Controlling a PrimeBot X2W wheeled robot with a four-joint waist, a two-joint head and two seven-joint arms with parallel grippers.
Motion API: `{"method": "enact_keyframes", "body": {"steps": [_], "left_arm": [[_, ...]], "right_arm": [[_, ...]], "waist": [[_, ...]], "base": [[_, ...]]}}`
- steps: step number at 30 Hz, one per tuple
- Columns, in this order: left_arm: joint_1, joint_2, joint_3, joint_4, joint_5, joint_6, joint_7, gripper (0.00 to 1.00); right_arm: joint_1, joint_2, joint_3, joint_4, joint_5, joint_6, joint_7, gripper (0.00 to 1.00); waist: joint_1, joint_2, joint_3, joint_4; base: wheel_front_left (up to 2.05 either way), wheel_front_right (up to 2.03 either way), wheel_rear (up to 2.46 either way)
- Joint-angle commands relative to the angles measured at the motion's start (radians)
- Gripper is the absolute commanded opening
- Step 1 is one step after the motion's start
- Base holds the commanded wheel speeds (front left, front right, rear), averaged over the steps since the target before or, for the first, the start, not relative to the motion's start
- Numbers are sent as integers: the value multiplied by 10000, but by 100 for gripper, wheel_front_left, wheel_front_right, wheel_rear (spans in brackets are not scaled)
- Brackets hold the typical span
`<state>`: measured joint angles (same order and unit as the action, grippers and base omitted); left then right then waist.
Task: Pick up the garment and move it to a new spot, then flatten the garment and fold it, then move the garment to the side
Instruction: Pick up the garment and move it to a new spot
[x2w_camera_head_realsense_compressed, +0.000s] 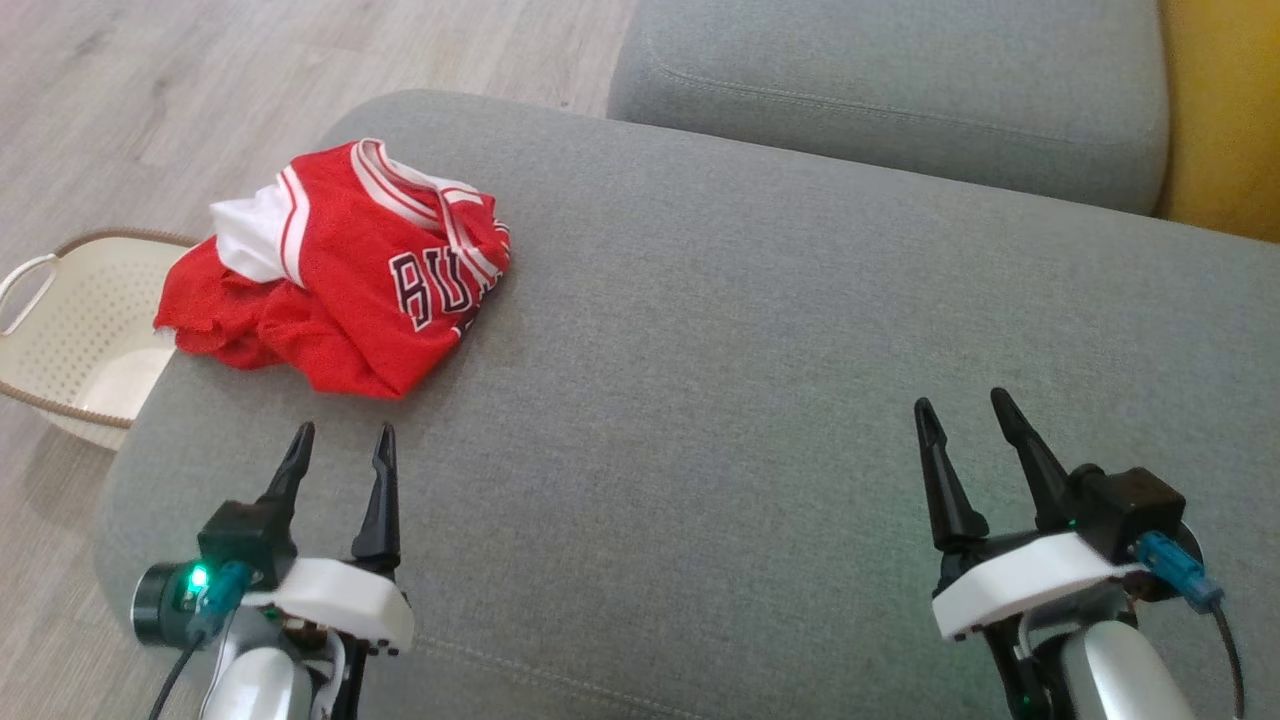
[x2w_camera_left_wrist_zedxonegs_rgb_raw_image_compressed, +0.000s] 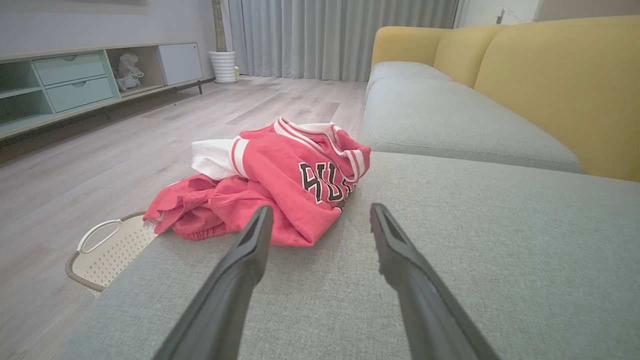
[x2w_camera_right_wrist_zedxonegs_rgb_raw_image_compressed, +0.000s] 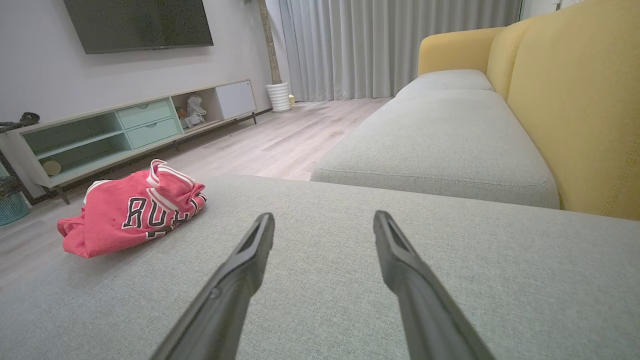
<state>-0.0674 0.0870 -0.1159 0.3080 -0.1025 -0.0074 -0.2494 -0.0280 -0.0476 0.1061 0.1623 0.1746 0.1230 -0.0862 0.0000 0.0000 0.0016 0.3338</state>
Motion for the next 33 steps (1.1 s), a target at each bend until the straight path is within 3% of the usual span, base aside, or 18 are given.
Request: {"method": "enact_keyframes", "body": {"steps": [1, 19, 26, 33], "left_arm": [[-478, 77, 354, -308, -5, 12, -124, 100], [-636, -48, 453, -363, -29, -69, -124, 100], [-1833, -58, 546, 135, -94, -215, -124, 100], [-4112, 63, 750, 1839, -346, -584, -124, 100]], "right_arm": [[-179, -26, 184, -325, -27, 77, -2, 100], [-268, -26, 80, -509, -168, 77, 142, 100], [-839, -26, 114, -962, -653, 77, 557, 100], [-1456, -26, 2, -1662, -1159, 77, 1007, 100]], "waist": [[0, 0, -7, 46], [0, 0, 365, 44], [0, 0, 1570, -403], [0, 0, 3100, -946]], "base": [[0, 0, 0], [0, 0, 0], [0, 0, 0], [0, 0, 0]]}}
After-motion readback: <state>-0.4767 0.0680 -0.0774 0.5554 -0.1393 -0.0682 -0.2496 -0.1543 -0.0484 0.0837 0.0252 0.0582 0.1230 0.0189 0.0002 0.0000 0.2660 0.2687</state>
